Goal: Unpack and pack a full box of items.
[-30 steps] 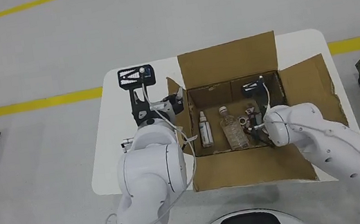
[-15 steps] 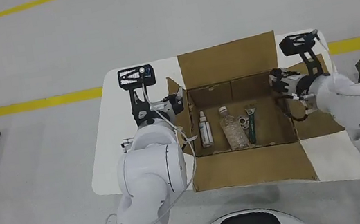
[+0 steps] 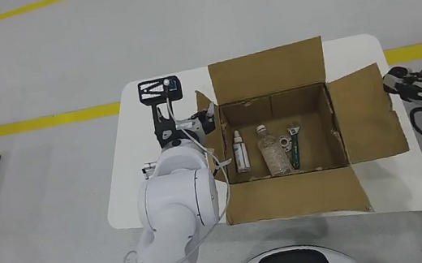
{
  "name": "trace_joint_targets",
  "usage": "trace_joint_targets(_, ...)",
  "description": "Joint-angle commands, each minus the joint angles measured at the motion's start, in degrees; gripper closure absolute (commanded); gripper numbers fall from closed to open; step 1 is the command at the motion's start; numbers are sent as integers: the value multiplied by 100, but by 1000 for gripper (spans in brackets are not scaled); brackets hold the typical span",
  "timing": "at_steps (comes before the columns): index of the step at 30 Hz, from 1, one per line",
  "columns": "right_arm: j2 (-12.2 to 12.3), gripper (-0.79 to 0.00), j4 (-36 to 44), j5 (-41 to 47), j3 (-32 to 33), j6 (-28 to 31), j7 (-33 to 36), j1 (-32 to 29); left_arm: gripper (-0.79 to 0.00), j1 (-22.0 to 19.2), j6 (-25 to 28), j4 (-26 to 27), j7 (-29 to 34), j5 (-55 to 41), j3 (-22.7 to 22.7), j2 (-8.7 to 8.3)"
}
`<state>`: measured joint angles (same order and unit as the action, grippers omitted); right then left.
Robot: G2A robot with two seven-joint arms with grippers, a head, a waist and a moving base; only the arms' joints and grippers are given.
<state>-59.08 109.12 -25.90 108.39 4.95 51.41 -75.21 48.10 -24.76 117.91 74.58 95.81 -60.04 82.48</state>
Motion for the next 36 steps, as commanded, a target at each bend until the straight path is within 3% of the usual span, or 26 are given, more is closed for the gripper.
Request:
trace_joint_targets(1, 0, 0, 0, 0, -1, 0, -2, 0, -785, 0, 0, 0, 0, 0, 0, 0)
trace_joint_targets(4, 7, 0, 13, -243, 34, -11, -174, -113, -785, 0, 0, 0, 0, 0, 0, 0)
trace_joint_targets(13, -28, 0, -807, 146, 479, 163, -1462, -457, -785, 0, 0, 0, 0, 0, 0, 0)
trace_joint_targets(19, -91, 0, -1587, 342, -245, 502, -1835, -308, -785, 0, 0, 0, 0, 0, 0, 0)
trace_joint_targets(26, -135, 0, -1474, 1164, -942, 1277, -1428, 0, -785, 0, 0, 0, 0, 0, 0, 0)
trace_joint_targets(31, -117, 0, -1285, 1814, -1291, 2008, -669, 170, -785, 0, 0, 0, 0, 0, 0, 0)
trace_joint_targets(36, -88, 0, -1262, 1715, -1733, 2386, -25, 406, -785, 0, 0, 0, 0, 0, 0, 0)
